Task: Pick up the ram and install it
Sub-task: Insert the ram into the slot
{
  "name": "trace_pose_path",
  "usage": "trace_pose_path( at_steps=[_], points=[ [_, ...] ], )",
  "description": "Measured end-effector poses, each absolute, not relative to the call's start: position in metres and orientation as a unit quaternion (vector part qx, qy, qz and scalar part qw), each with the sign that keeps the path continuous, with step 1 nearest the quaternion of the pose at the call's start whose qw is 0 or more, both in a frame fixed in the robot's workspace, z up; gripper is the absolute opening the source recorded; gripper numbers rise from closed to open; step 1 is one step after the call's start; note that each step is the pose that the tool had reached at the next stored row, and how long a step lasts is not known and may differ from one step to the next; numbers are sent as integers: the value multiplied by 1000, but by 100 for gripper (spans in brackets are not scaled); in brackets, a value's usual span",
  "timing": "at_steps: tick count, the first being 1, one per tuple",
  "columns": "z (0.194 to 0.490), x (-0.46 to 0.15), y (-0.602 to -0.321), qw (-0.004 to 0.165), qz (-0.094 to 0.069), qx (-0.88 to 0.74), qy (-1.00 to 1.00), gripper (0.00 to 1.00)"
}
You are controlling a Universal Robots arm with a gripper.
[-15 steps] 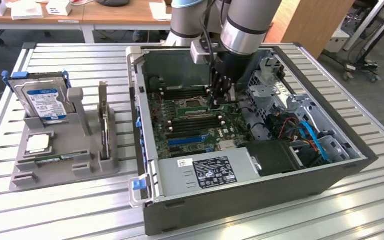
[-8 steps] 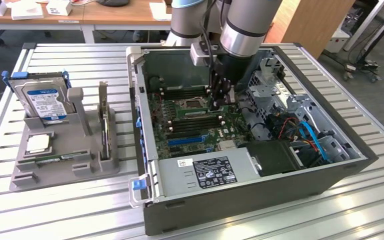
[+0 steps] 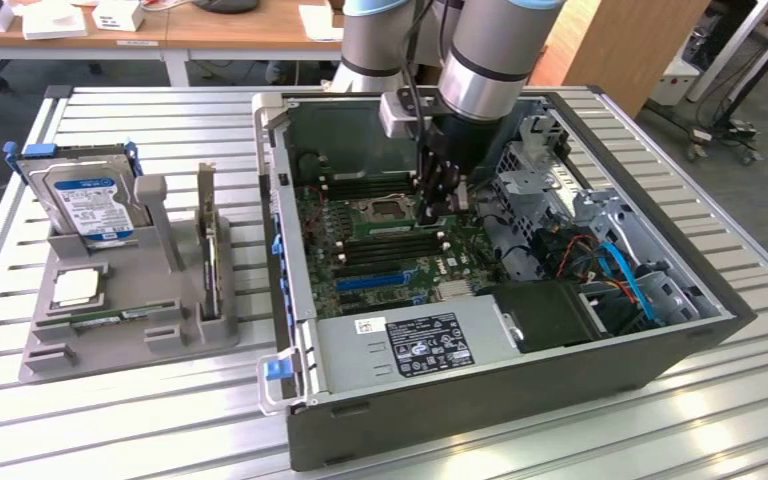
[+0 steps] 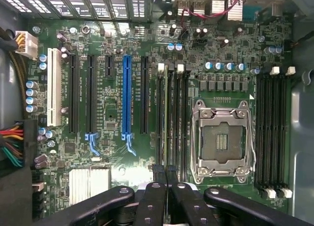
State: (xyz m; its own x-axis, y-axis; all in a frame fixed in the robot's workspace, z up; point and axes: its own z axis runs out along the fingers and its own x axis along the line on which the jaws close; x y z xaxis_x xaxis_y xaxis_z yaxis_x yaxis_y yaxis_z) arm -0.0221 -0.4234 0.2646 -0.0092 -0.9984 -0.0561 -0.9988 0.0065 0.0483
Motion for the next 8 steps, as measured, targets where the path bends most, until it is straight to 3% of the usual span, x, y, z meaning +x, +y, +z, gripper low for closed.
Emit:
trace_pose_path(
  at_steps=[8],
  points=[
    [262,-22,-423,3,37,-704,709,11]
  ],
)
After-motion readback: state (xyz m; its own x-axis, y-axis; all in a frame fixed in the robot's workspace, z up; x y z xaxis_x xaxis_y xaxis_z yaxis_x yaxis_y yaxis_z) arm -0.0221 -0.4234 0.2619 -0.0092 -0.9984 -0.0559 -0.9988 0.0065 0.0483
